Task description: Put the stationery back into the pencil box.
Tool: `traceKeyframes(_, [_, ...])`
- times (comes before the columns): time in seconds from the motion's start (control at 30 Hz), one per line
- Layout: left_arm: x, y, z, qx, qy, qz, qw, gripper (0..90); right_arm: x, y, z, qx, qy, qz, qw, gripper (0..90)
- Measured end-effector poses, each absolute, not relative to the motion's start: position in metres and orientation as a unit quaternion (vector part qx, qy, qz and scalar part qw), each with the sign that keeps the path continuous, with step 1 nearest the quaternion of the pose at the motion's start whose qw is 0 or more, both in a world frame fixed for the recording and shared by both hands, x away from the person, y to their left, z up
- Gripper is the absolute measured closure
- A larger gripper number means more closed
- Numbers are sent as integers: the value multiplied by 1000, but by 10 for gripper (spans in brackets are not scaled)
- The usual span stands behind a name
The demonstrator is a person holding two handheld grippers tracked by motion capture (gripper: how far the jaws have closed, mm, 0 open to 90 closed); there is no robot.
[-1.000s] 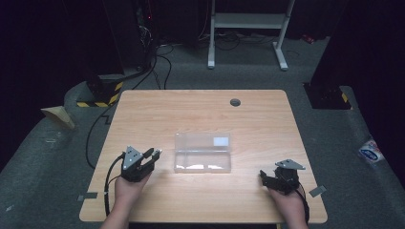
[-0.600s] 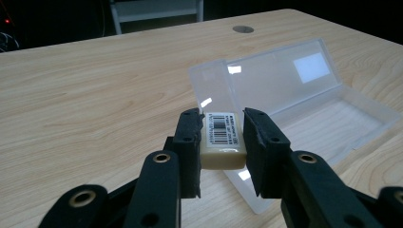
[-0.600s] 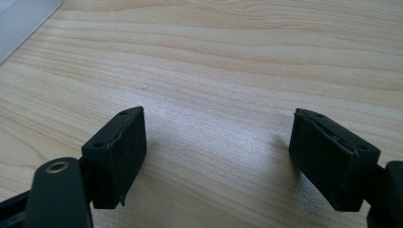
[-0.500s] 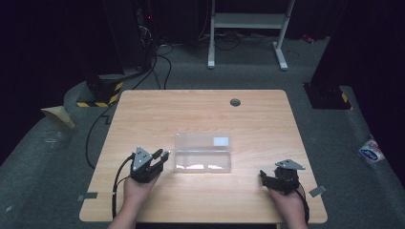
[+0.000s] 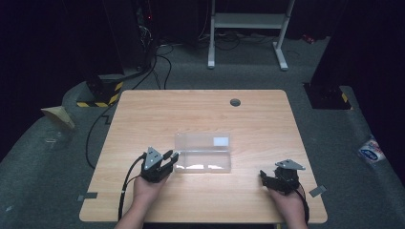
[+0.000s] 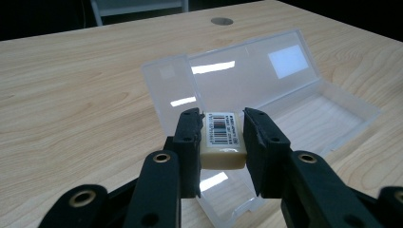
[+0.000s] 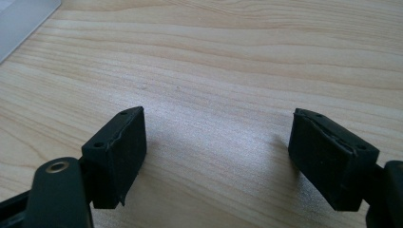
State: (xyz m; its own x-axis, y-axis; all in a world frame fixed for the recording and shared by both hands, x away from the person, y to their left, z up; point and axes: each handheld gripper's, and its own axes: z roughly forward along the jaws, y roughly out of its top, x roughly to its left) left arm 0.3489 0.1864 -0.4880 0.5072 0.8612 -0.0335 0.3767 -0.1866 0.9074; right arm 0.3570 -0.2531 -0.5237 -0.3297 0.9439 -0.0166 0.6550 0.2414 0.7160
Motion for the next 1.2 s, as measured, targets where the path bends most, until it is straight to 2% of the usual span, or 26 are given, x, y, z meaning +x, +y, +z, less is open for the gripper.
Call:
traceKeyframes(0.5, [365,170,-503,730,439,245,463,679,357,-253,-524,531,753,313,231,198])
traceKeyframes(1.2, [371,167,-514,736,452,241,442,678,357,-253,-524,532,753,312,231,199])
